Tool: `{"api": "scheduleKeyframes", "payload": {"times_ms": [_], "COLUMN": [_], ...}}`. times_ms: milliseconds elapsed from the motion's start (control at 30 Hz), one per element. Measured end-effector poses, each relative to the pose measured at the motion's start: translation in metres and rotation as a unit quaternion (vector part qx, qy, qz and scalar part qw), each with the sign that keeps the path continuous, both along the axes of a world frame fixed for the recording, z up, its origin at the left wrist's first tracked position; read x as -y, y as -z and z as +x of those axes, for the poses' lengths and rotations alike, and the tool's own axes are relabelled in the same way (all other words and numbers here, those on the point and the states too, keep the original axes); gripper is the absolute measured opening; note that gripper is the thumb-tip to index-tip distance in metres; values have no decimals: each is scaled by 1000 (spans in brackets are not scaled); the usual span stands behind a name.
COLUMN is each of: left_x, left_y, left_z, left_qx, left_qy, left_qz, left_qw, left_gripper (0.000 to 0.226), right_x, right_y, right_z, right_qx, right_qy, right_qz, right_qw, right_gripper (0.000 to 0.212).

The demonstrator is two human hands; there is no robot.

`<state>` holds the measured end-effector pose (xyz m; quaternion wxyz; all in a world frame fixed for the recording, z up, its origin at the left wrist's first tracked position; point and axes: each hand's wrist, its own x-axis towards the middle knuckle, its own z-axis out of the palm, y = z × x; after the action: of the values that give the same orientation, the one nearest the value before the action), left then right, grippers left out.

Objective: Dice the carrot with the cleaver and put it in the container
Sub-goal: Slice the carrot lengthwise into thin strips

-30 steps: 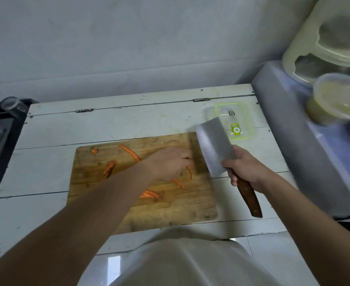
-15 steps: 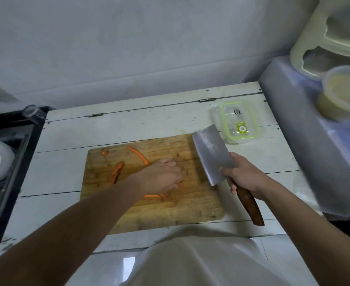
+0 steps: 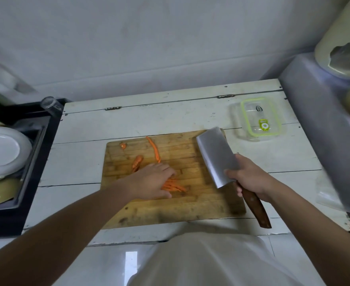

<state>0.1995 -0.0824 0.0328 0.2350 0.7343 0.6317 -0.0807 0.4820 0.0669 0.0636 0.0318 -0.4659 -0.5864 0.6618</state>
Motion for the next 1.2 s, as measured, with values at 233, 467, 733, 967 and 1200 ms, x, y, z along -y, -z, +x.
{"api": "scheduleKeyframes", "payload": {"times_ms": [233, 467, 733, 967, 1200], "left_x": [23, 36, 54, 57, 39], "left_y": [16, 29, 36, 23, 21], "left_z": [26, 44, 36, 27, 42], "left_qx": [-3, 48, -16, -19, 26], "left_qy": [-146, -253, -198, -306, -230], "left_qz": [88, 156, 197, 136, 155], "left_qw": [985, 954, 960, 942, 960], "left_gripper": [23, 39, 31, 40, 48], "right_x": [16, 35, 96, 87, 49], "right_y": [-1, 0, 8, 10, 0], "right_z": [-1, -13, -64, -60, -26], "right_qx": [25, 160, 254, 234, 257], "right_qy": [14, -43, -142, -93, -38], "right_qz": [7, 193, 341, 320, 317], "right_qw": [1000, 967, 894, 913, 912], "right_gripper": [24, 17, 30, 20, 10]}}
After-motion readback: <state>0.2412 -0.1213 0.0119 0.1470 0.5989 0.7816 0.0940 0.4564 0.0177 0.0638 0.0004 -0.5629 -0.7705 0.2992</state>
